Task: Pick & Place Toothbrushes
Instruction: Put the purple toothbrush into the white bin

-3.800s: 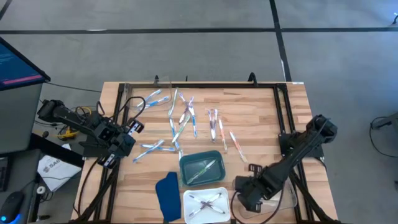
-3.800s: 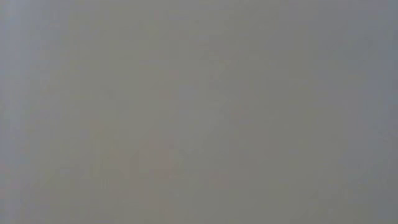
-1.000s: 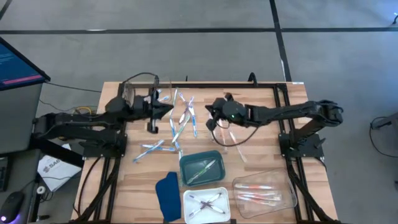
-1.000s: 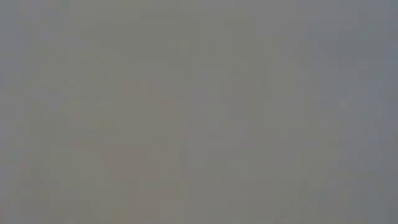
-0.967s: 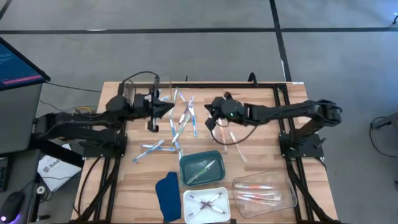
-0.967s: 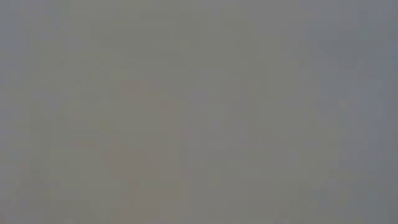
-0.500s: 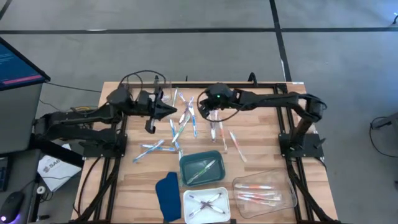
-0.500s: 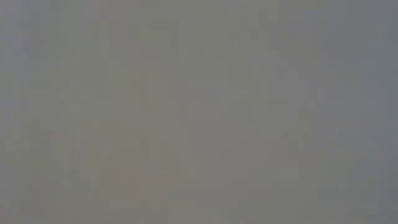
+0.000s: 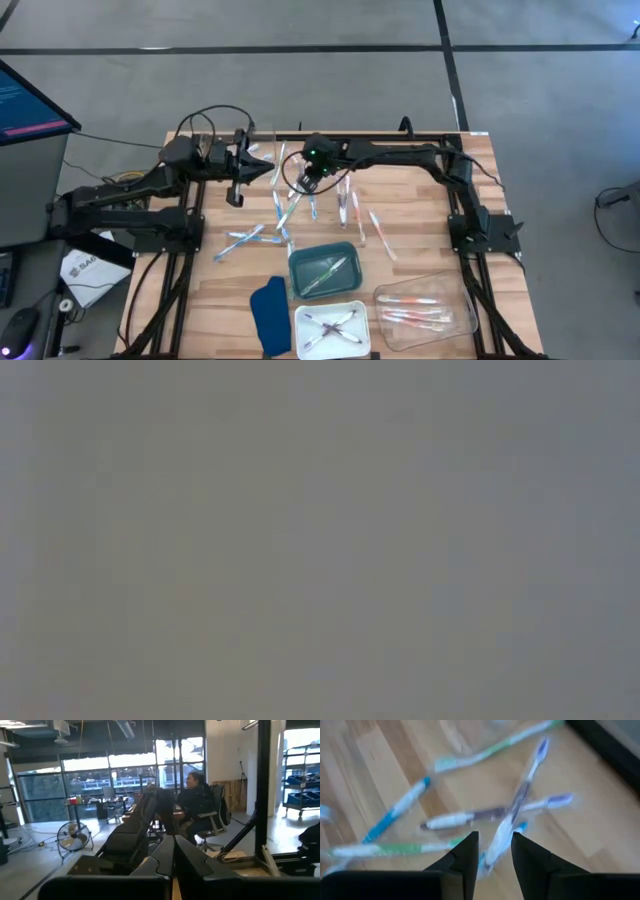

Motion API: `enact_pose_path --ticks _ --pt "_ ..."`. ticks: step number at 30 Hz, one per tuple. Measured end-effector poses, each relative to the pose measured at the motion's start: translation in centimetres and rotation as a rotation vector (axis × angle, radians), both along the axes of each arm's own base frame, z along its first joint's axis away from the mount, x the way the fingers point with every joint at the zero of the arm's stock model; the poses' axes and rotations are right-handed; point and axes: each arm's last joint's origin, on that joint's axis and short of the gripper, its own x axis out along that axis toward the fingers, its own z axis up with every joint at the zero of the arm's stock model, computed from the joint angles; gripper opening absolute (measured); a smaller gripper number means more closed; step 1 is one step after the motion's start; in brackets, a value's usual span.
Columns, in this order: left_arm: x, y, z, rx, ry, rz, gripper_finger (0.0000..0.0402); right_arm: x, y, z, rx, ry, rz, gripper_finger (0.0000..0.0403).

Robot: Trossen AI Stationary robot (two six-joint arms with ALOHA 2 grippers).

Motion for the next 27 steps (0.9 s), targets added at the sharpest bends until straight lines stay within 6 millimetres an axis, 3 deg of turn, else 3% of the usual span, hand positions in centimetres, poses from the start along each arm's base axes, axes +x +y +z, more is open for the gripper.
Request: enact_pose_path --ticks 7,16,27 --pt "0.7 0.5 -0.7 -0.006 0.038 0.016 0.0008 1.3 -0.7 -0.4 -0.002 0.038 0.011 0.0129" --pt "0.8 0.4 -0.8 -0.036 0.041 0.005 0.0008 1.1 -1.0 -1.0 0.030 0.068 -0.023 0.0163" --pt "1.0 -0.1 -0.8 -0.038 0.041 -0.024 0.0008 1.4 -1.0 -1.7 0.063 0.066 -0.072 0.0160"
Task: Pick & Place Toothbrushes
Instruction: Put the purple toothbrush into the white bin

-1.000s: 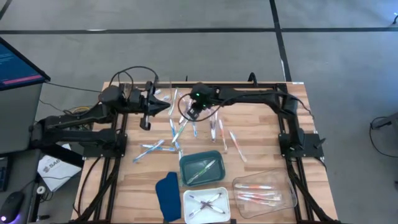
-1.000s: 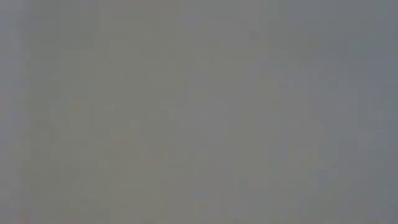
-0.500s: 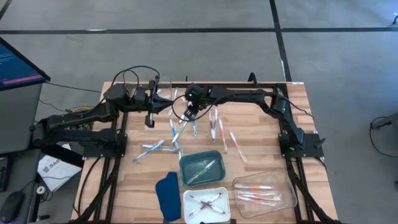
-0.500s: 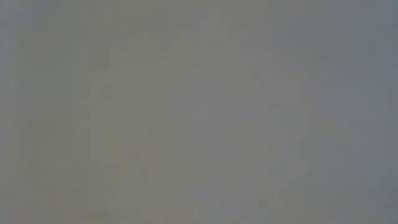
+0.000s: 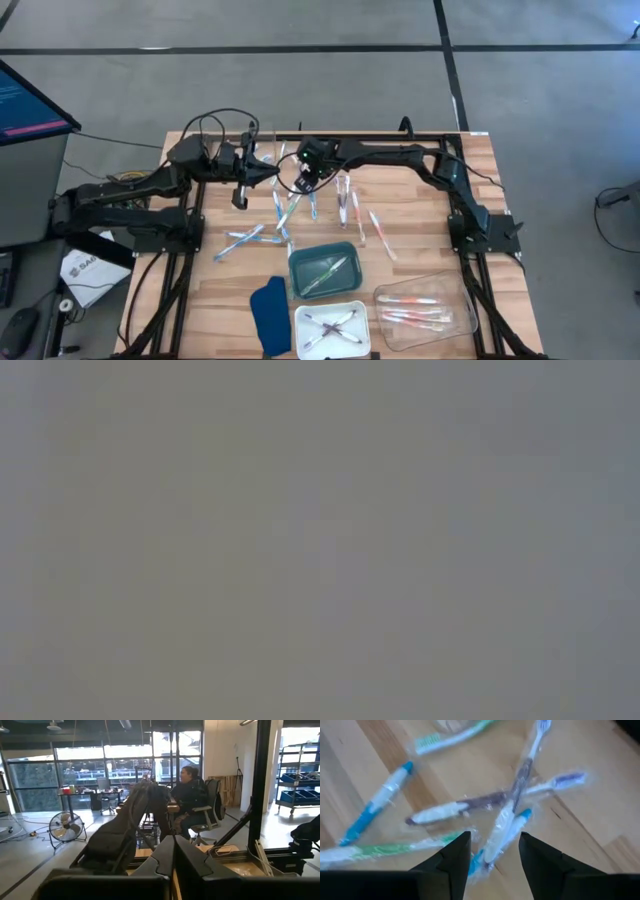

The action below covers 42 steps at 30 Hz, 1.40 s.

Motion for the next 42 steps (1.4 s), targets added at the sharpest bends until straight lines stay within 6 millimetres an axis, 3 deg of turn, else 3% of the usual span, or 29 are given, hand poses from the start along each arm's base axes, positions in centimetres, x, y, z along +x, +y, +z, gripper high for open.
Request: enact_pose_path --ticks 12,20,42 --pt "0.0 0.0 0.0 0.008 -0.002 0.000 0.0008 0.0 0.3 0.0 0.000 0.009 -0.010 0.0177" --pt "0.0 0.0 0.1 0.011 -0.009 -0.002 0.0008 0.1 0.6 -2.1 0.062 0.068 -0.001 0.0183" --pt "0.0 0.0 0.2 0.017 -0.018 0.003 0.0008 -0.2 0.8 -2.0 0.082 0.096 -0.014 0.0174"
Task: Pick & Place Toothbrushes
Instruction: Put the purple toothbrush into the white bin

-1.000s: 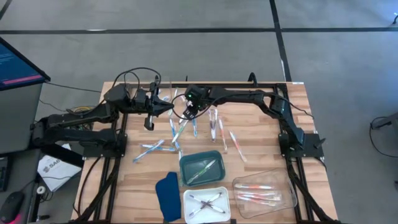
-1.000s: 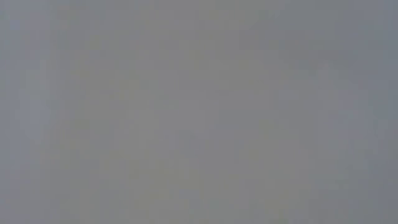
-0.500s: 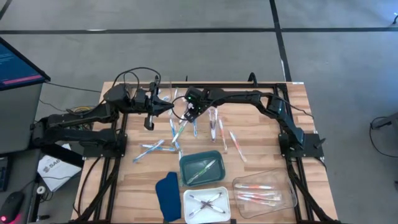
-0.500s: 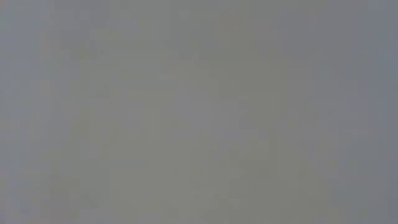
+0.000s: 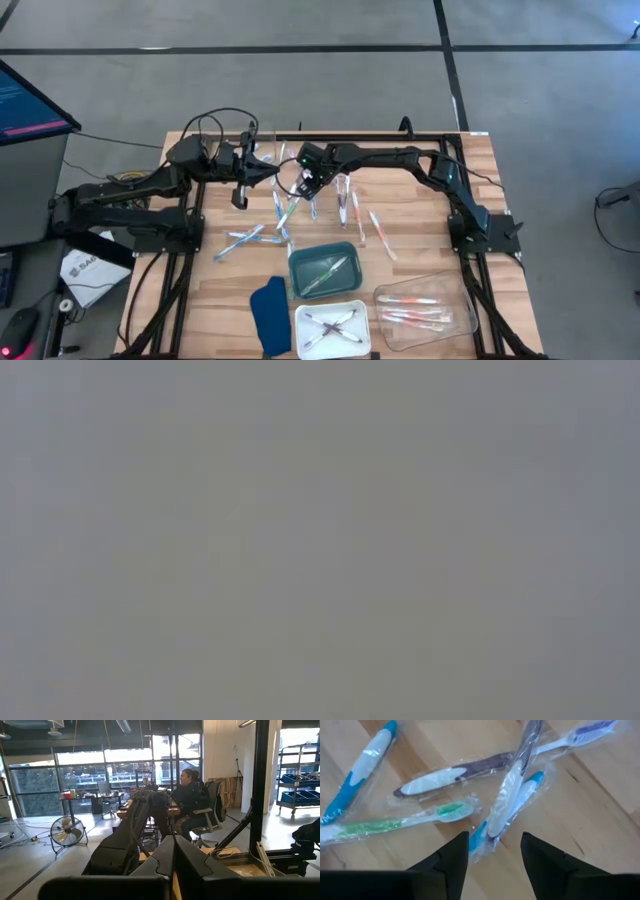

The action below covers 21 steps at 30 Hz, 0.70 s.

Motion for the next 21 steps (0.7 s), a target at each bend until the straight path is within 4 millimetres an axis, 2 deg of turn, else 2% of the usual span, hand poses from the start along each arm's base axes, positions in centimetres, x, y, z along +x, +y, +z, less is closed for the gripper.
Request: enact_pose_path --ticks 13,17,21 --pt "0.0 0.0 0.0 0.001 -0.002 -0.001 0.0008 0.1 0.4 0.2 0.020 0.008 0.004 0.0177" --pt "0.0 0.0 0.0 0.002 -0.004 -0.002 0.0008 0.5 1.6 0.4 0.047 0.002 0.038 0.0176" --pt "0.0 0.0 0.0 0.003 -0.004 -0.005 0.0008 1.1 1.7 0.7 0.049 -0.030 0.039 0.0177"
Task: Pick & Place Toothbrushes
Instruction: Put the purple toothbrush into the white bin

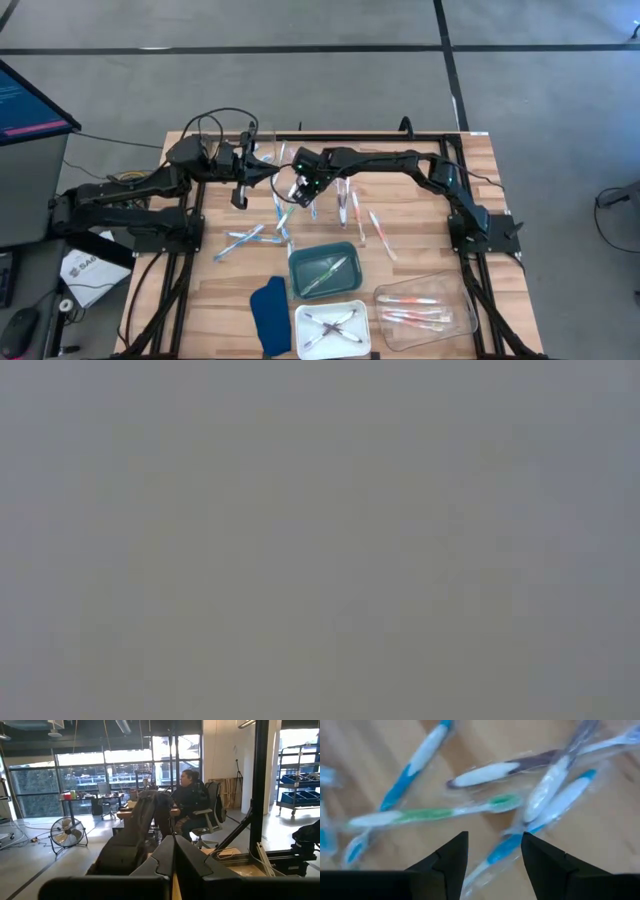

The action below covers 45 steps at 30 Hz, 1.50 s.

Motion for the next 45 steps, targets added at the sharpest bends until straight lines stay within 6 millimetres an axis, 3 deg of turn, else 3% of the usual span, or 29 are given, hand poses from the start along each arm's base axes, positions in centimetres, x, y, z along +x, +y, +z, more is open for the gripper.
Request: enact_pose_path --ticks 3,12,29,45 --pt "0.0 0.0 0.0 0.000 0.000 0.000 0.0008 -0.1 -0.4 -0.7 -0.004 0.034 -0.018 0.0177" --pt "0.0 0.0 0.0 -0.002 0.000 0.000 0.0008 -0.1 -0.1 -0.3 0.001 0.036 -0.007 0.0176" --pt "0.0 0.0 -0.1 -0.008 0.012 0.004 0.0008 -2.8 1.6 -0.3 0.093 0.318 -0.040 0.0166" --pt "0.0 0.0 -0.2 -0.010 0.020 -0.001 0.0008 -3.8 1.7 0.4 -0.033 0.442 -0.096 0.0162"
